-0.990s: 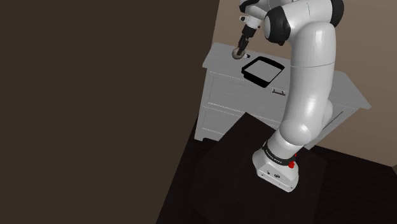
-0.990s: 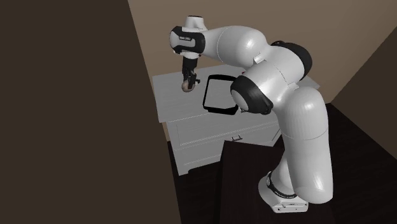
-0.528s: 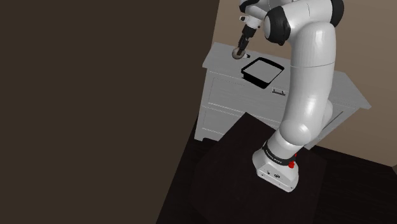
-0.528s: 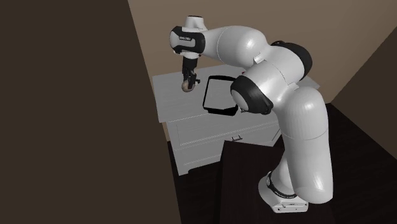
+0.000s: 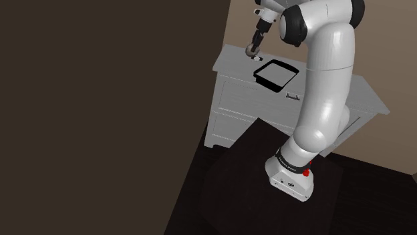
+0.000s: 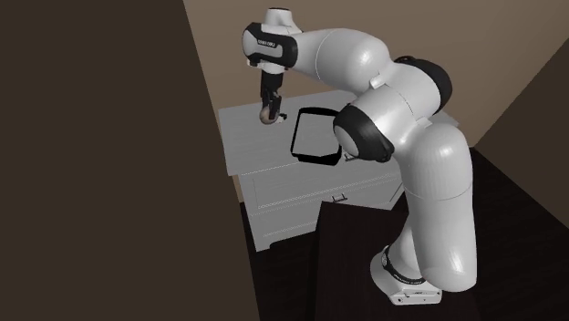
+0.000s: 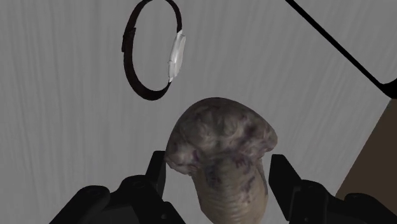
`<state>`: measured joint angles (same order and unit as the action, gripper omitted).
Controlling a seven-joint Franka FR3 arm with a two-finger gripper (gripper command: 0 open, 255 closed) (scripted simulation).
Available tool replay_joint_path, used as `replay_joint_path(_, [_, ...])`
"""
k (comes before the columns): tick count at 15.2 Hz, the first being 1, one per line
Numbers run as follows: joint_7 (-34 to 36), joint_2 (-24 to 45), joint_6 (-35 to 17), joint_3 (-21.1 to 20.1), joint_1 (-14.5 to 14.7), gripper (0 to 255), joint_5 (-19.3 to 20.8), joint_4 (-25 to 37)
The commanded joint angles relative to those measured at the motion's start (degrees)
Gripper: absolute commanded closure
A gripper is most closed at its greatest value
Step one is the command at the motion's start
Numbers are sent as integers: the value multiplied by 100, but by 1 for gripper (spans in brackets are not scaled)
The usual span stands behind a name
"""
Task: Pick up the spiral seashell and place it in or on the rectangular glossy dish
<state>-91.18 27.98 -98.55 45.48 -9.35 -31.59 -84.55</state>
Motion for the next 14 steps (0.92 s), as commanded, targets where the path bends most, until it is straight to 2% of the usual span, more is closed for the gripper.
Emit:
replay_joint_path(1, [44, -48, 102, 19, 7, 255, 37, 73])
replay_joint_path(14, [311, -54, 1055, 45, -245, 255, 84, 1108])
